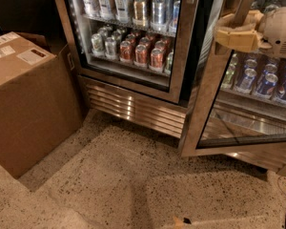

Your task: Open right fridge door

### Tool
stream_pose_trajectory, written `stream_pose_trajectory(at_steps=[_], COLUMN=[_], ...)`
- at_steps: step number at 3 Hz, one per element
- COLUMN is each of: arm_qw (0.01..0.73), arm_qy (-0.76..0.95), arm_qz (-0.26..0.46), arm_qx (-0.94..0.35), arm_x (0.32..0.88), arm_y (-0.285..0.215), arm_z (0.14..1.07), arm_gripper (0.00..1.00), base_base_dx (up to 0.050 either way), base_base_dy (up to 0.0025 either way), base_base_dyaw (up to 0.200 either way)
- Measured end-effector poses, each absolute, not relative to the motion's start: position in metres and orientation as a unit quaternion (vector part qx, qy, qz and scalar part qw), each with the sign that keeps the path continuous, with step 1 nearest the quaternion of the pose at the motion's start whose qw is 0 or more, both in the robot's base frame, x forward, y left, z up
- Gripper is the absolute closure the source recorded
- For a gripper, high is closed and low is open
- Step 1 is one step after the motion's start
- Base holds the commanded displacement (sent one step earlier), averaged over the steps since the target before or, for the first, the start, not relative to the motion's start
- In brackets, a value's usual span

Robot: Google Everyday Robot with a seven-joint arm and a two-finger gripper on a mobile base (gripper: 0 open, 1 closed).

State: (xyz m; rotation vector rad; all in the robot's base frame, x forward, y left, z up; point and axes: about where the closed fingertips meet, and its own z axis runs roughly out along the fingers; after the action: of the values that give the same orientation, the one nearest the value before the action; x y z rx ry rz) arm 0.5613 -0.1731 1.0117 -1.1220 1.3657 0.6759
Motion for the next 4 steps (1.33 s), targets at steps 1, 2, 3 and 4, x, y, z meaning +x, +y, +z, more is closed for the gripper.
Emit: stream_pose_trajectory(at_steps=[1, 2, 3, 4], arm_qw=[0.585, 0.585, 0.585, 0.585], arm_qy=[0.585, 0.585, 0.585, 0.585], arm_qz=[0.290, 0.290, 0.290, 0.290], arm_qx=[-0.481, -0.481, -0.481, -0.481], arm_x=[0.5613, 0.5613, 0.5612, 0.5590], arm_y=[-0.1731, -0.1731, -0.1732, -0.1760], arm_z=[1.0117, 1.0117, 1.0120, 1.0186], arm_gripper=[1.00, 0.82, 0.59, 0.36], base_base_dx=[0.000, 0.000, 0.000, 0.000], base_base_dy=[0.00000, 0.00000, 0.00000, 0.00000], base_base_dyaw=[0.000, 0.000, 0.000, 0.000])
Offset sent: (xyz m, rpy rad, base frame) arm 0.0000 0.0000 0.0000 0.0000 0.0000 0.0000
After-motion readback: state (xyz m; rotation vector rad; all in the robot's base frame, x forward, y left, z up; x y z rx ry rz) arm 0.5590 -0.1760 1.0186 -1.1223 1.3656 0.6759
